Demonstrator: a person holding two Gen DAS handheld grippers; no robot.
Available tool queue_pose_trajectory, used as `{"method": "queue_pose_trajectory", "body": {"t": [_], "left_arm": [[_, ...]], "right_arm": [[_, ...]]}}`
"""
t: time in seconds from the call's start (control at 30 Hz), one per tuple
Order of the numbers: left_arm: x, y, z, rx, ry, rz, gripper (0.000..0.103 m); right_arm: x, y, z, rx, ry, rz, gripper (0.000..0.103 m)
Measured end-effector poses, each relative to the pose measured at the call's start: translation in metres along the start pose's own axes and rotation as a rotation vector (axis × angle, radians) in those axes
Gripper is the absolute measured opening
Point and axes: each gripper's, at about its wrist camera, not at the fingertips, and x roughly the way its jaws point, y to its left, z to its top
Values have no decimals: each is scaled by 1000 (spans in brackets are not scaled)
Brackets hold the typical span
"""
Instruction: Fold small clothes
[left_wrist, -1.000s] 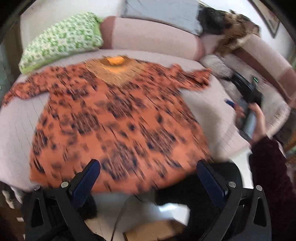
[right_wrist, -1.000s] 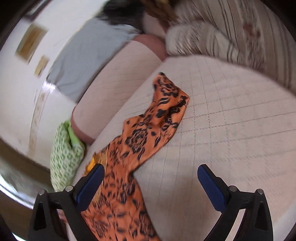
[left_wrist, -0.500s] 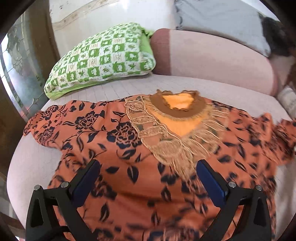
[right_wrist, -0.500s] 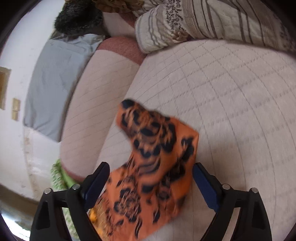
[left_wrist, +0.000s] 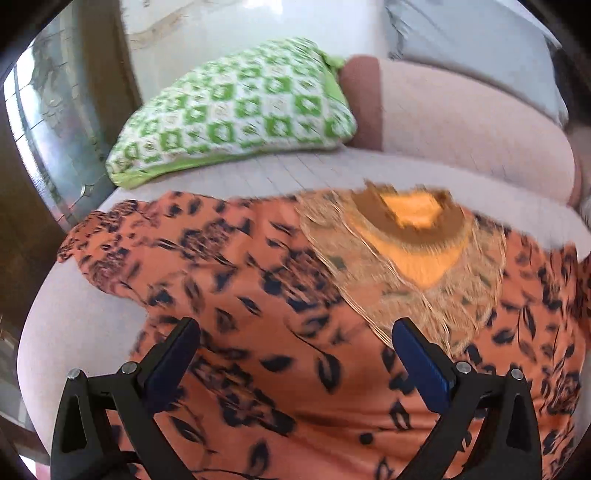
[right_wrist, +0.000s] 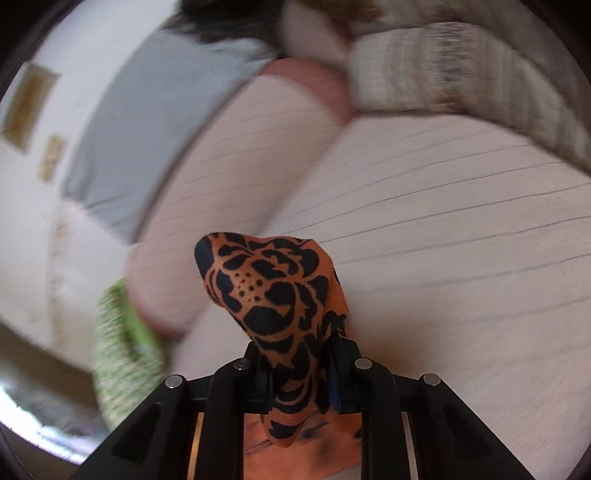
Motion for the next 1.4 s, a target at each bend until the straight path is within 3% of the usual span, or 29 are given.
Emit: {"method": "queue_pose_trajectory", "body": {"t": [0.17,0.23,0.4,0.47,0.53,0.57,0.63,0.8,0.9,1.0,1.07,1.2,1.33,1.4], "left_arm": [[7,48,19,-116,14,50,103],[14,68,23,-175,38,67,103],[23,113,26,-311,87,49,103],[25,126,27,-352,87,41,103],[28,131,30,-362,90,41,103],[31,132,31,-359,95,41,103],[36,134,32,-347,112,27,103],[46,126,33,-342,159,-113,103],[47,106,33,-303,161,-219,103],[52,80,29,-241,209,-320,103],[53,62,24,-212,226,-381,103],[45,21,22,-41,154,-349,103],[39,-13,17,88,95,-348,103],[43,-27,13,135,91,-314,103]], "right_arm": [[3,92,-49,-29,104,237,22],[17,121,-74,-32,136,288,22],[76,169,-143,-45,225,281,22],[106,175,-179,-17,288,262,26],[137,177,-205,23,366,239,51],[145,172,-220,53,406,243,83],[157,168,-237,132,459,290,89],[129,170,-236,-33,436,316,89],[88,156,-218,-109,377,301,89],[60,131,-206,-88,338,298,89],[54,104,-195,20,337,296,88],[62,65,-176,214,348,322,86],[72,45,-170,293,367,333,86],[81,38,-174,325,396,336,86]]}}
